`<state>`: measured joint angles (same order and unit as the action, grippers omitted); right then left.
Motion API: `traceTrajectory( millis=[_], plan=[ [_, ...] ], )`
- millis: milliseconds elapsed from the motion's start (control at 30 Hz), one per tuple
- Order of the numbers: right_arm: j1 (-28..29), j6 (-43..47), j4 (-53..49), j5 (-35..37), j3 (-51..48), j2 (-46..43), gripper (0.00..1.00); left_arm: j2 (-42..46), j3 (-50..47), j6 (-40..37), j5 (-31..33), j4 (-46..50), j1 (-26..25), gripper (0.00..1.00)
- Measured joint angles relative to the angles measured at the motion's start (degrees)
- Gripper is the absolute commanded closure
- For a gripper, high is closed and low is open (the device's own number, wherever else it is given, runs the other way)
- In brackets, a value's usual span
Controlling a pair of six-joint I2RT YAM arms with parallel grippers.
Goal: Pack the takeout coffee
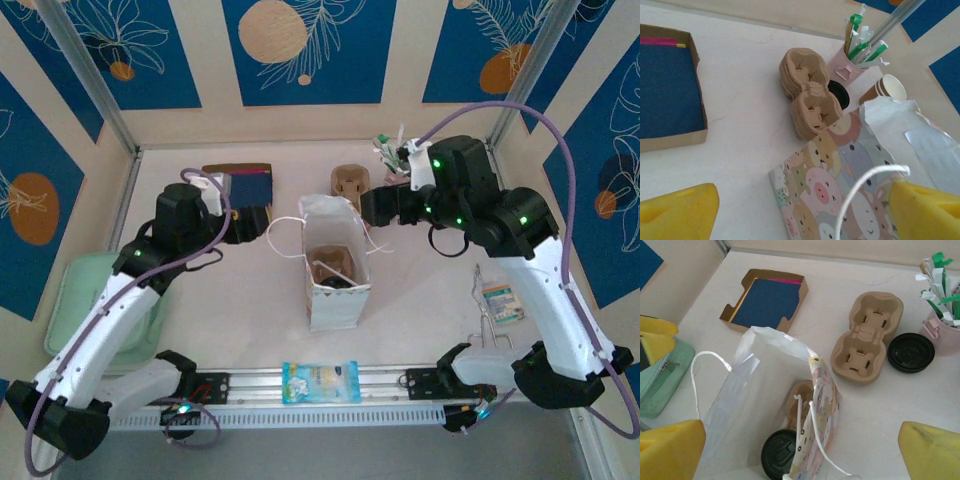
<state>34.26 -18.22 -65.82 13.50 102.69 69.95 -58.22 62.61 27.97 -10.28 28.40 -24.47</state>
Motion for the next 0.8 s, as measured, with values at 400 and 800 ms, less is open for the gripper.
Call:
traceTrajectory(
  millis=[400,800],
  plan=[
    [-8.9,-1.8,3.6,-3.5,-13.1,-7.9,0.01,-14.1,8.8,-1.2,-1.0,-0.5,4.4,0.21],
    [-17.4,-2.4,4.7,-8.9,-19.4,-13.0,0.01,-33.0,20.5,-4.7,0.6,0.2,7.7,0.41]
  ],
)
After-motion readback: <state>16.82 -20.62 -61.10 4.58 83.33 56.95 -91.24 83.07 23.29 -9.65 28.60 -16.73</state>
